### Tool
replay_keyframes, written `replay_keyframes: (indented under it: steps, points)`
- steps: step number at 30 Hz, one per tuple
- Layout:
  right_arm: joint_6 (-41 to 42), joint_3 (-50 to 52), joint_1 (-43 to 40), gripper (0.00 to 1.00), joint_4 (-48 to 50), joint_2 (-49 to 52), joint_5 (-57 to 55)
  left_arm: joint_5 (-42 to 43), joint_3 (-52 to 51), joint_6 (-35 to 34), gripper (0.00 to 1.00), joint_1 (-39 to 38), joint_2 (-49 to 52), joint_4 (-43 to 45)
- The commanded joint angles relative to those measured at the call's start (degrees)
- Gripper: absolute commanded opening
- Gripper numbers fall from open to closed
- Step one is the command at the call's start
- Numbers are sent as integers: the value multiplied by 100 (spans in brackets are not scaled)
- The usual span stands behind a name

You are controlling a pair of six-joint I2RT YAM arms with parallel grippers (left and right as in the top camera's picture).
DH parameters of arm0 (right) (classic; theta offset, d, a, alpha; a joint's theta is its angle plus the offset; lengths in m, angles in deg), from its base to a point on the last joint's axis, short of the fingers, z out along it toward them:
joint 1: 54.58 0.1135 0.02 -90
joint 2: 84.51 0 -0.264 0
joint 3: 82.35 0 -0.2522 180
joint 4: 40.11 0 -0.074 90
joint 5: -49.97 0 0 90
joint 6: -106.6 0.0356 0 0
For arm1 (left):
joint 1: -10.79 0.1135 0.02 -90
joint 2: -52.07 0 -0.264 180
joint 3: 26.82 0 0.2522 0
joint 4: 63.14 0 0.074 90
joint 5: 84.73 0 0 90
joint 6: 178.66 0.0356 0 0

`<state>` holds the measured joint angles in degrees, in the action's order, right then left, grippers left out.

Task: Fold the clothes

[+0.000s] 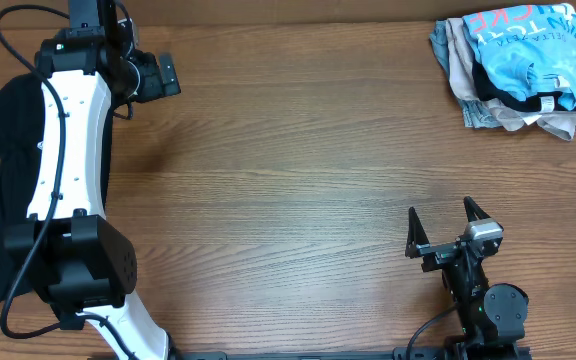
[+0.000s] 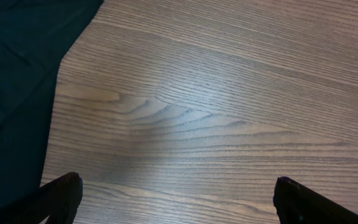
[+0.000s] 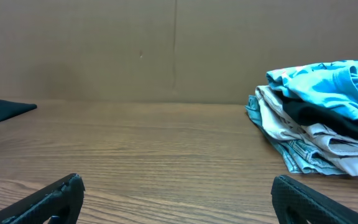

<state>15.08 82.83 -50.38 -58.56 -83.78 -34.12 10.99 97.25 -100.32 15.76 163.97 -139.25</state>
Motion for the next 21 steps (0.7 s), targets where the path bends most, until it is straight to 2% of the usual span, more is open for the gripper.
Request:
replay_keyframes:
  steps: [1, 7, 14, 17, 21]
  points:
    - [0, 61, 33, 100, 33, -57, -52, -33, 31, -35, 100, -17, 31, 2]
    - [0, 61, 33, 100, 33, -57, -52, -35, 31, -35, 100, -184, -234, 2]
    - [0, 61, 33, 100, 31, -57, -52, -35, -31, -35, 100, -669, -1200, 24]
    - [0, 61, 33, 100, 33, -57, -52, -201, -433, 66, 100, -925, -1895, -15]
    - [0, 61, 33, 100, 33, -57, -52, -459, -1569, 184, 100, -1075, -2957, 909]
